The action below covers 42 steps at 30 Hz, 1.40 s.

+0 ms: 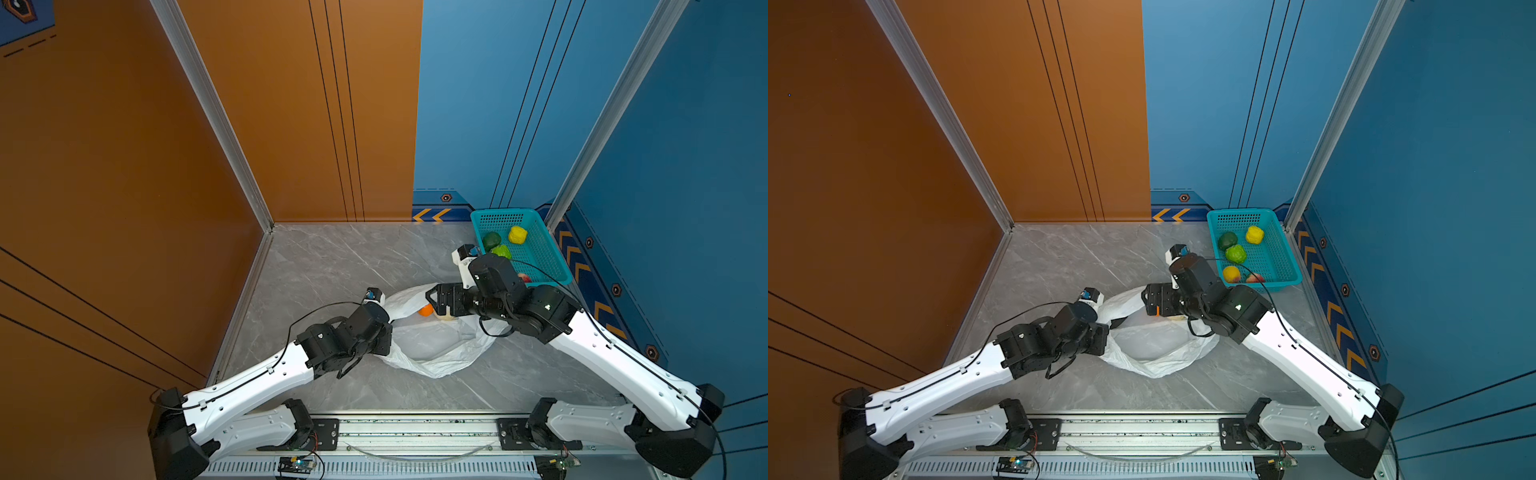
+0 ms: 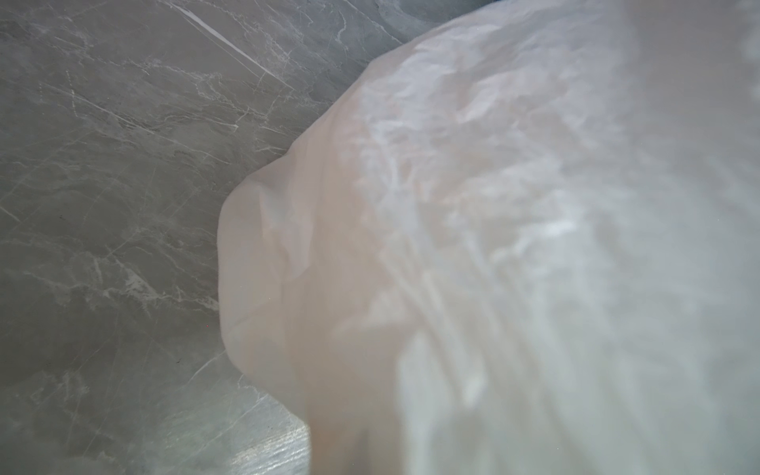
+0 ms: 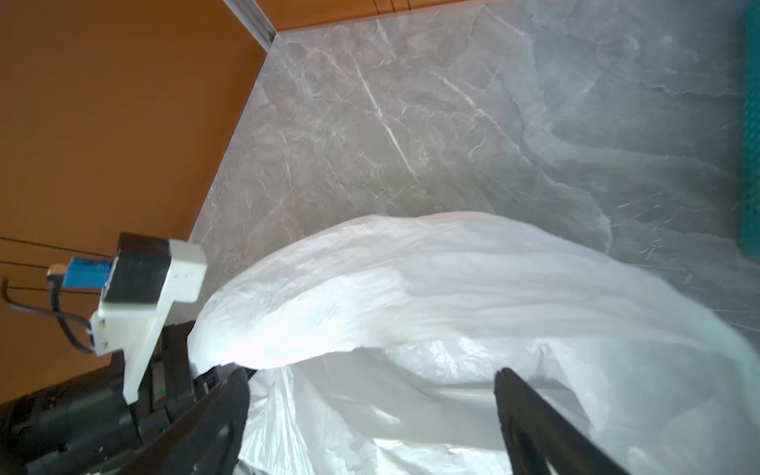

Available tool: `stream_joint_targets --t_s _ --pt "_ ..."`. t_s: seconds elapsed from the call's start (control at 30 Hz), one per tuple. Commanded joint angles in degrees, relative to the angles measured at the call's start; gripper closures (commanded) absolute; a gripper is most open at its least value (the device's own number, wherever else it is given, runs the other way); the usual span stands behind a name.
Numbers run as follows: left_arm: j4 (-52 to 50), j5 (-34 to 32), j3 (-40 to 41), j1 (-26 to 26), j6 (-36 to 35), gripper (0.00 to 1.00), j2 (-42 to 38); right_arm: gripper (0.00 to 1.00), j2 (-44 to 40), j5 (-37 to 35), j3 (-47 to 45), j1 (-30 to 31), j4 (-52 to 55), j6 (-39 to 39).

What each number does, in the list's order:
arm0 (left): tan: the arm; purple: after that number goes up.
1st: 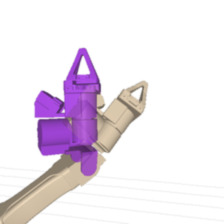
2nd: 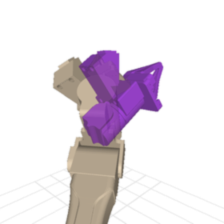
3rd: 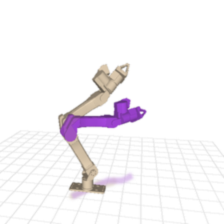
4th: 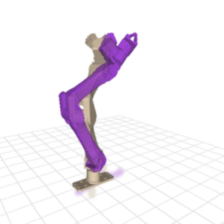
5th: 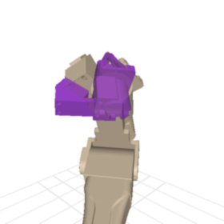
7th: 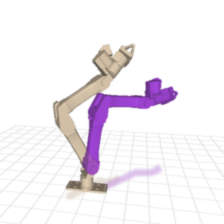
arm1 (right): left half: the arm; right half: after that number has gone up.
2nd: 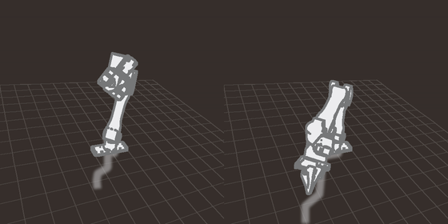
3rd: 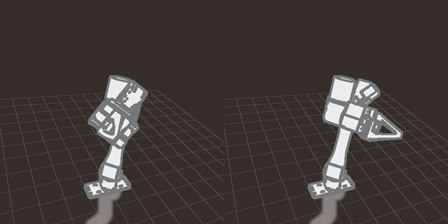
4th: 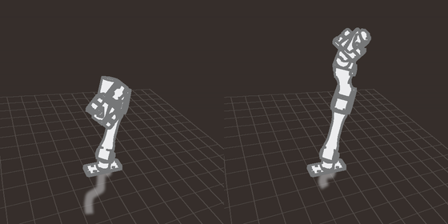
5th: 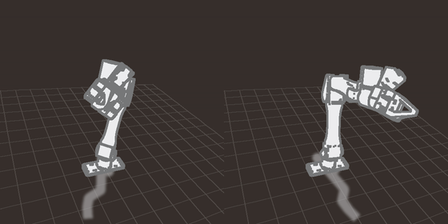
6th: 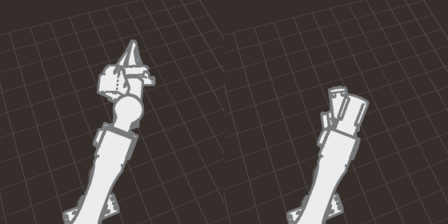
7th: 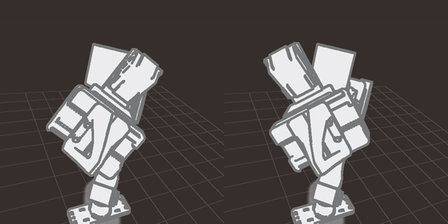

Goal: Untie the knot of the plastic bag and take out the fruit
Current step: Open the plastic bag at the center of the table.

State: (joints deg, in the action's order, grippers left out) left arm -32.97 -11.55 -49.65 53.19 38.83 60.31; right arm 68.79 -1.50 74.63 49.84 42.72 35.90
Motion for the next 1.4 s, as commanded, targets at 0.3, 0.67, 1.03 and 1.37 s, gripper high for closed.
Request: stream_joint_targets --t_s 0.3,0.67,1.03,1.37 --pt "0.0 0.5 -0.3 -0.8 0.5 1.0 -0.2 0.07 4.5 -4.0 -17.7 7.3 -16.2 6.4" --pt "-1.0 1.0 1.0 -1.2 3.0 1.0 -1.1 0.11 16.0 1.3 -23.9 8.1 -30.9 13.7" --pt "-2.0 2.4 0.9 -3.2 4.2 1.0 -0.8 0.11 24.7 4.9 -21.4 7.0 -31.4 18.9" --pt "-2.2 3.9 -2.5 -6.6 2.5 1.0 1.5 0.12 21.2 5.6 -21.5 9.5 -24.4 17.6"
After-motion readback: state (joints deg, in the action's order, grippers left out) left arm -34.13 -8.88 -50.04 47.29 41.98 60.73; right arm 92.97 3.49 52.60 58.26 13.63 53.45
